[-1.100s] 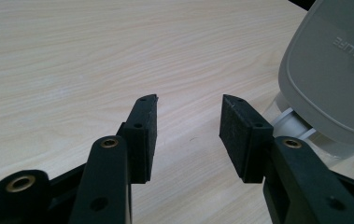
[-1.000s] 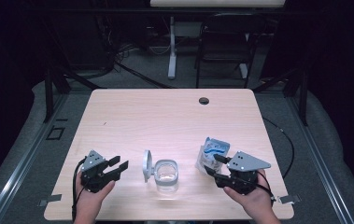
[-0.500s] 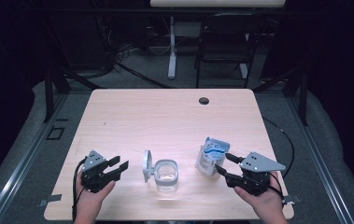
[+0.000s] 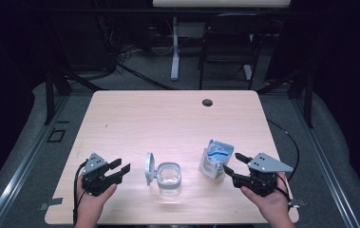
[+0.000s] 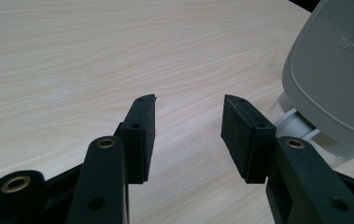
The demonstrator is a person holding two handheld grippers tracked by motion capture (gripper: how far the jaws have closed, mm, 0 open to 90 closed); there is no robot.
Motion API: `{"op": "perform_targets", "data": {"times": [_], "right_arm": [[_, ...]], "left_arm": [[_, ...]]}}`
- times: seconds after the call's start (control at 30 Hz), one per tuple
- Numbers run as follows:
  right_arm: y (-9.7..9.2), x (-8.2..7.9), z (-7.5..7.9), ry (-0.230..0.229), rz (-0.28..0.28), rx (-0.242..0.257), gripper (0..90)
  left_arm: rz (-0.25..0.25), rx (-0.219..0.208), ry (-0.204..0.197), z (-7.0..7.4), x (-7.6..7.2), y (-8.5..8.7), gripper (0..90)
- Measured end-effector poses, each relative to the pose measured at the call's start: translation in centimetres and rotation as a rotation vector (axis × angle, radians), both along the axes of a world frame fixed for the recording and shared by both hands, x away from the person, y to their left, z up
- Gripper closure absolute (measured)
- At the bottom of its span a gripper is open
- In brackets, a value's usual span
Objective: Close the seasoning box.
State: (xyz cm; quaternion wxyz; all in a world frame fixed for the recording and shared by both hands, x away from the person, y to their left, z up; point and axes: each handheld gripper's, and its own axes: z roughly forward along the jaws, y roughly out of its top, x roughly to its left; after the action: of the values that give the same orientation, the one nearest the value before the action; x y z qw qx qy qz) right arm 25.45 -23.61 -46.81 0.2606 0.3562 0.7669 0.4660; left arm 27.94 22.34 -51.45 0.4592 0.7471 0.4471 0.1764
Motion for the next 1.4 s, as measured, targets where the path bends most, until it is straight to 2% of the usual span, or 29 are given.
{"op": "perform_targets", "data": {"times": [0.33, 0.83, 1.4], "right_arm": [[0.2, 1.3, -1.1, 0.033, -0.019, -0.012, 38.0], [1.2, 3.2, -2.4, 0.058, 0.024, -0.023, 38.0], [1.9, 4.3, -4.5, 0.093, 0.063, -0.038, 35.0]], "left_arm": [[-0.004, 0.001, 0.002, -0.1, 0.0, 0.0, 54.3], [-0.001, -0.004, 0.004, -0.2, 0.1, 0.3, 54.2], [-0.002, -0.009, 0.007, -0.1, 0.2, 0.5, 53.9]]}}
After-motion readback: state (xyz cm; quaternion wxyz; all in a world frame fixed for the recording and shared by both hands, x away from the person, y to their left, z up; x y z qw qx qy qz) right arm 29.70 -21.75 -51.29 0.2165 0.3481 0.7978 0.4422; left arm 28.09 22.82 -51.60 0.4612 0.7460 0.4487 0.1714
